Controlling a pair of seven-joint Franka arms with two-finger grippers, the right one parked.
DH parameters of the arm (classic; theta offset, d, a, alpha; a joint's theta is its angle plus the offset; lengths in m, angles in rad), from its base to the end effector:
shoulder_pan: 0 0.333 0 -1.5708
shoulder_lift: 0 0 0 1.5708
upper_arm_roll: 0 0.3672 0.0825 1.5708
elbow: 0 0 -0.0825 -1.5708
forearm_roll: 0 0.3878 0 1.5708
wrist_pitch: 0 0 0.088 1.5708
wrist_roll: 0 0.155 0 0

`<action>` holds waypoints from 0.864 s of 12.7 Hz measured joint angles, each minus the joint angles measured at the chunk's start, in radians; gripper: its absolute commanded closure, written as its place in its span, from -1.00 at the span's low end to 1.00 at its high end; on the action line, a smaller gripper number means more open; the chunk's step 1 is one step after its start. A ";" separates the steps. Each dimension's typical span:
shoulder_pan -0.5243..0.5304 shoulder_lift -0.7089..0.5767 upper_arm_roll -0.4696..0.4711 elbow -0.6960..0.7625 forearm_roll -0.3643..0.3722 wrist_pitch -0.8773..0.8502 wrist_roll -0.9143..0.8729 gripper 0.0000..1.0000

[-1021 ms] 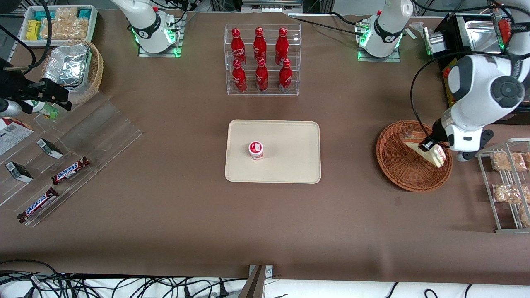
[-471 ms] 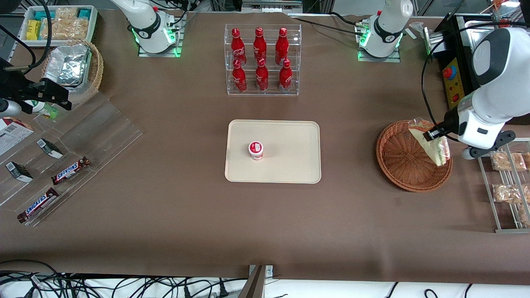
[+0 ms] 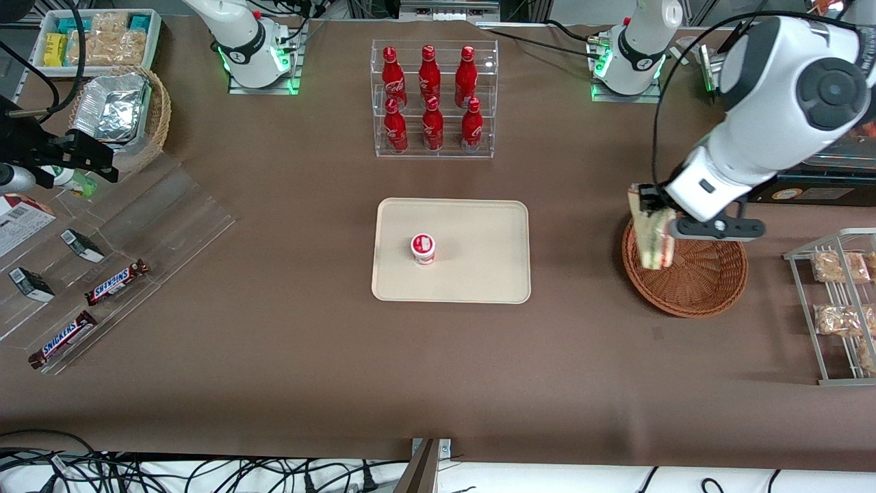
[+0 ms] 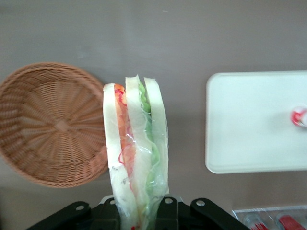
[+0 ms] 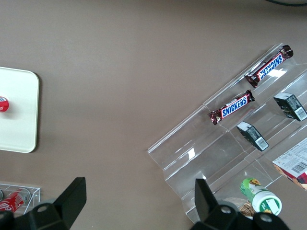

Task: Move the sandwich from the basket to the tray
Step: 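Carry the held sandwich over to the cream tray beside the cup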

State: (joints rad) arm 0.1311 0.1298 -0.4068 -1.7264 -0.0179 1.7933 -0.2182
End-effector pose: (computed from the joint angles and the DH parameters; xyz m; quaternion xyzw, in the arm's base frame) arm 0.5805 -0.1557 0.5024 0.9987 -0.0257 -0.0338 0.0269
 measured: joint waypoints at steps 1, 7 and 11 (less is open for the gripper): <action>-0.001 0.001 -0.028 0.000 -0.004 0.004 0.004 0.99; -0.006 0.050 -0.168 0.000 -0.006 0.075 -0.069 0.98; -0.075 0.117 -0.191 -0.009 0.032 0.152 -0.198 0.95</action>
State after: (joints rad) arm 0.0557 0.2465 -0.5978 -1.7355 0.0144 1.9454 -0.4158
